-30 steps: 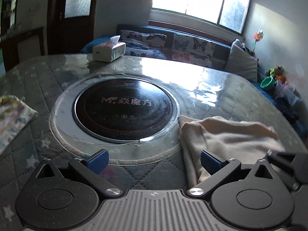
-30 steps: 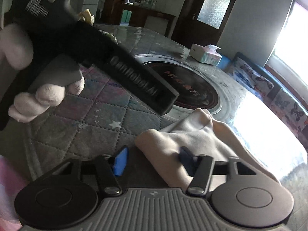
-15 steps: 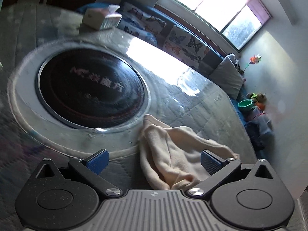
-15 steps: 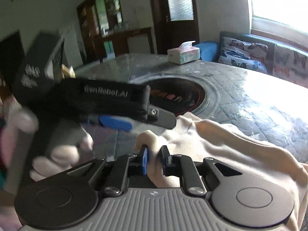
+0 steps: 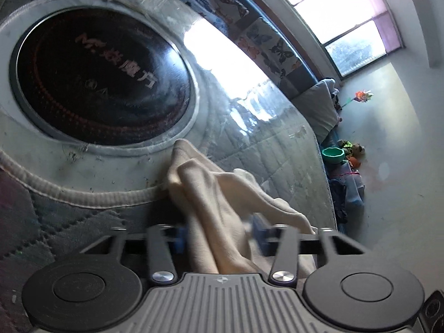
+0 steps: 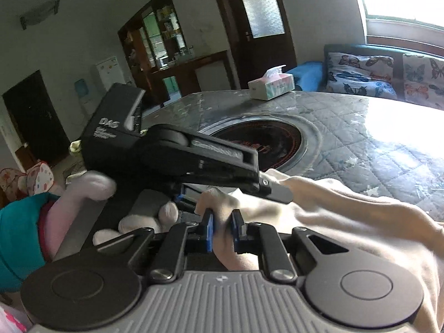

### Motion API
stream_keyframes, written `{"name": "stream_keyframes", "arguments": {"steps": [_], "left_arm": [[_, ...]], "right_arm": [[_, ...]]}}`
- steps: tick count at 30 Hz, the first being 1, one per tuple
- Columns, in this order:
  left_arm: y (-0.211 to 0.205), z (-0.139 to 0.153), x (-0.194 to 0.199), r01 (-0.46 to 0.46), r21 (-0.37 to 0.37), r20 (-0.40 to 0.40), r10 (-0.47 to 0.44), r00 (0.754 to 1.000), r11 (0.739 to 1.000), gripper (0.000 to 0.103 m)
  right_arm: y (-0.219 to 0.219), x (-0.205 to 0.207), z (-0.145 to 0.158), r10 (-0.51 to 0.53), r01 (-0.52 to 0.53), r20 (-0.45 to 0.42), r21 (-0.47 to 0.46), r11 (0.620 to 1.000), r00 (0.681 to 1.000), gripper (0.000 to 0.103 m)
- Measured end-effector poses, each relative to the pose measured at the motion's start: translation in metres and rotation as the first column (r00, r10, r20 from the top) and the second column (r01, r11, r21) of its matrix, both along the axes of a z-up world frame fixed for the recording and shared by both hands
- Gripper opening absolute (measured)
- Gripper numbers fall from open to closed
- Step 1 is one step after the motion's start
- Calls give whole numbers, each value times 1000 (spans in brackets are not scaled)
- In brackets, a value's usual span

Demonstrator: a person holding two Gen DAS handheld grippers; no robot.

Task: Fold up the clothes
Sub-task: 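Grasp the folded sweatshirt edge with both grippers side by side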

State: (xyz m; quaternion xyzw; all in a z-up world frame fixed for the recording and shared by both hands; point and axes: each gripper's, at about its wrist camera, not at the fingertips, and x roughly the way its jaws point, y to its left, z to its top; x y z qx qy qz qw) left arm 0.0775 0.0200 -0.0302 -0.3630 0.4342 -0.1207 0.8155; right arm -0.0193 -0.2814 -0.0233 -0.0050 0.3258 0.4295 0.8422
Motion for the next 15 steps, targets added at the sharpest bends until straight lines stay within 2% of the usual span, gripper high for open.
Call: {"name": "stream_keyframes", "arguments": {"steps": [2,5,7,9,12,15], "left_arm": [[1,-2,1,0,-2,-3,0,1000,1000,28],[1,-2,1,7,20,14,-7,1000,1000,25],[-1,-1,1,12,36,22,-12,1000,999,25],[-2,0,1,18,49,30,-19,999,999,25],[-4,1,1,22,66,37,-25,999,998,25],[-8,3,0,29,96,49,-33,998,995,25]], "right_arm": [[-2,0,-2,-4,4,-1,6,1000,1000,14],[-10,-1,-4,-15,15,5,24,1000,1000,23],[-22,1,-3,-51,51,12,35,998,999,31],[-39,5,-2,-115,115,23,32,993,993,33],[-70,19,-4,-249,249,41,-6,968,968,39],[-102,35,-10,-381,385,68,-56,921,922,48]]}}
